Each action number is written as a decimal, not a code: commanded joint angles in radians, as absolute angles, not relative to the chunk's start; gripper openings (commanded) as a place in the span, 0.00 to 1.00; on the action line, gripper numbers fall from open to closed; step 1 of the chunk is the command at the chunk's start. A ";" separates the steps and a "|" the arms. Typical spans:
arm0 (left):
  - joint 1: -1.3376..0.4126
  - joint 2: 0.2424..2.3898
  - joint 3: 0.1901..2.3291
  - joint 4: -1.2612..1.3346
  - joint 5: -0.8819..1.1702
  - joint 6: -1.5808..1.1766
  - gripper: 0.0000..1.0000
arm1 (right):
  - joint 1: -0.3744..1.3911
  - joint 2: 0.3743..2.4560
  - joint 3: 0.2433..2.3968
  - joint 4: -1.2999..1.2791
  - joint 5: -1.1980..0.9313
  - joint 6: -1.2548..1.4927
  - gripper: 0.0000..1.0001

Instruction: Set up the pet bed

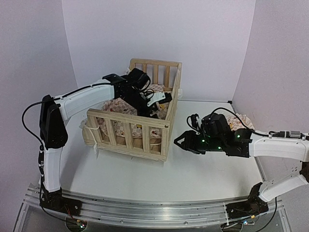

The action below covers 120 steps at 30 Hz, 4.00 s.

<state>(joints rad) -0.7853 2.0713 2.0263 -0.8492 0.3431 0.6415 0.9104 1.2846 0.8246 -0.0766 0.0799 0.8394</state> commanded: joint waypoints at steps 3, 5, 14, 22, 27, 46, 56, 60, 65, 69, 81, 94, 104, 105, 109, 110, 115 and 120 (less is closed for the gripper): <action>-0.777 2.054 1.854 -0.841 0.257 0.682 0.80 | 0.911 1.272 0.847 -0.075 0.092 0.842 0.42; -0.777 2.043 1.834 -0.832 0.269 0.682 0.73 | 0.911 1.273 0.847 -0.075 0.092 0.844 0.42; -0.770 2.064 1.785 -0.793 0.184 0.633 0.72 | 0.911 1.298 0.868 -0.075 0.075 0.838 0.43; -0.766 1.990 1.854 -0.825 0.366 0.640 0.00 | 0.911 1.297 0.861 -0.075 0.057 0.843 0.41; -0.727 1.896 1.884 -0.931 0.538 0.732 0.00 | 0.912 1.357 0.901 -0.047 -0.115 0.810 0.31; -0.719 1.899 1.807 -0.974 0.682 0.799 0.00 | 1.028 1.160 0.759 0.092 0.107 0.632 0.21; -0.765 1.918 1.796 -0.953 0.692 0.800 0.00 | 1.296 1.218 0.662 0.373 0.398 0.190 0.32; -0.787 1.931 1.796 -0.947 0.703 0.804 0.00 | 1.297 1.285 0.648 0.492 0.487 0.130 0.26; -0.796 1.952 1.808 -0.952 0.693 0.821 0.00 | 1.295 1.349 0.674 0.515 0.539 0.189 0.23; -0.808 1.961 1.810 -0.958 0.694 0.827 0.00 | 1.295 1.403 0.679 0.588 0.529 0.256 0.23; -0.814 1.948 1.801 -0.918 0.676 0.741 0.00 | 1.295 1.440 0.651 0.657 0.579 0.354 0.24; -0.793 1.944 1.851 -0.675 0.494 0.422 0.00 | 1.012 1.095 0.634 0.159 0.207 0.448 0.28; -0.796 1.895 1.756 -0.758 0.662 0.546 0.00 | 0.920 1.263 0.713 0.234 -0.034 0.453 0.34; -0.796 1.897 1.755 -0.757 0.667 0.544 0.00 | 0.920 1.281 0.713 0.262 -0.054 0.461 0.35; -0.796 1.911 1.775 -0.760 0.665 0.538 0.00 | 0.919 1.352 0.716 0.354 -0.095 0.475 0.37; -0.796 1.914 1.781 -0.761 0.664 0.537 0.00 | 0.919 1.367 0.722 0.360 -0.097 0.471 0.37; -0.796 1.921 1.799 -0.762 0.657 0.536 0.00 | 0.905 1.444 0.754 0.369 -0.103 0.453 0.33; -0.796 1.916 1.788 -0.753 0.642 0.533 0.00 | 0.886 1.467 0.749 0.425 -0.198 0.422 0.33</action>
